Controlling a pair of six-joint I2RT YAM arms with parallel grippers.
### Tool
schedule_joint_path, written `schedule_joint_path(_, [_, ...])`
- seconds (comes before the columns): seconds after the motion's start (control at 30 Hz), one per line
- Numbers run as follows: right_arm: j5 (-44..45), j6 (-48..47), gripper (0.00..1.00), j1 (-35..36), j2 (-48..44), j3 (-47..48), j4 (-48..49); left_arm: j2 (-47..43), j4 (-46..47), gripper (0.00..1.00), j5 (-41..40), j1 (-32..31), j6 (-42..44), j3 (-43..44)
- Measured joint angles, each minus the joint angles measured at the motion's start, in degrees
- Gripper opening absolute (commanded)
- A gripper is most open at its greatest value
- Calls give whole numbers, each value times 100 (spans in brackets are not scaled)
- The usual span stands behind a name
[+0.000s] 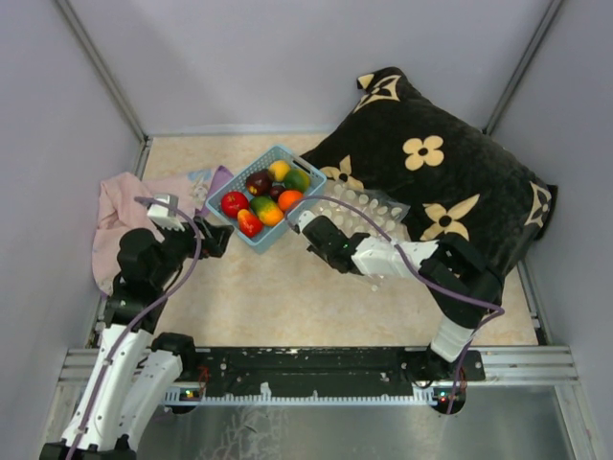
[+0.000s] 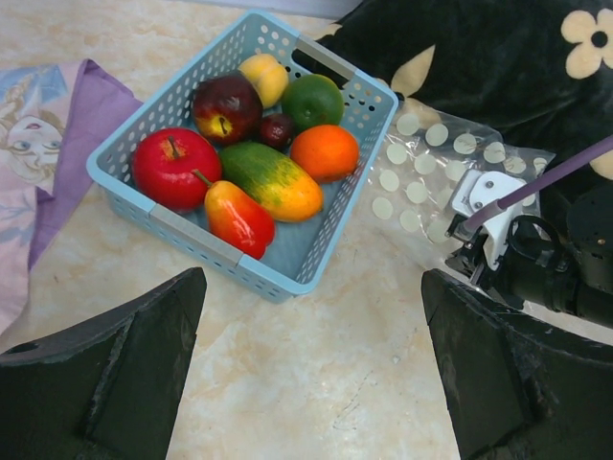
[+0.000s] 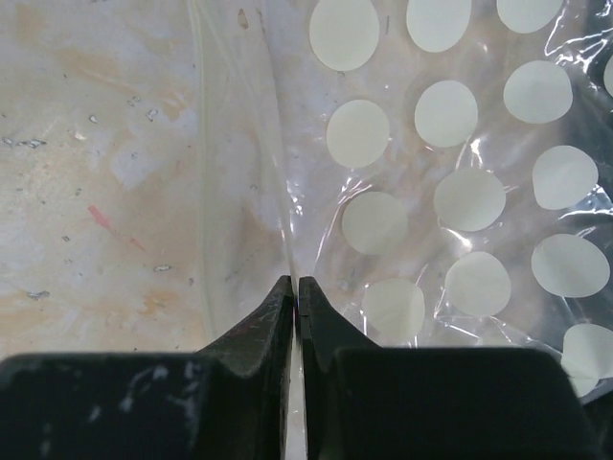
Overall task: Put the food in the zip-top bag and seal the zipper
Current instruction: Pick up the zipper food storage bag at the center of the board, then open the zipper of the food storage bag.
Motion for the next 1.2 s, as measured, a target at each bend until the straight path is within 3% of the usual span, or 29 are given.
schedule_joint_path(0.3, [-332, 503, 0, -2, -142, -81, 59, 76, 210, 97, 245, 0, -579, -227])
schedule_joint_path(0.63, [-433, 1829, 0, 4, -979, 293, -254, 833, 225, 91, 452, -96, -1543, -291])
schedule_joint_path(1.2, [-232, 3543, 0, 308, -1067, 1342, -966, 2328, 1016, 87, -411, -2218, -2339, 90])
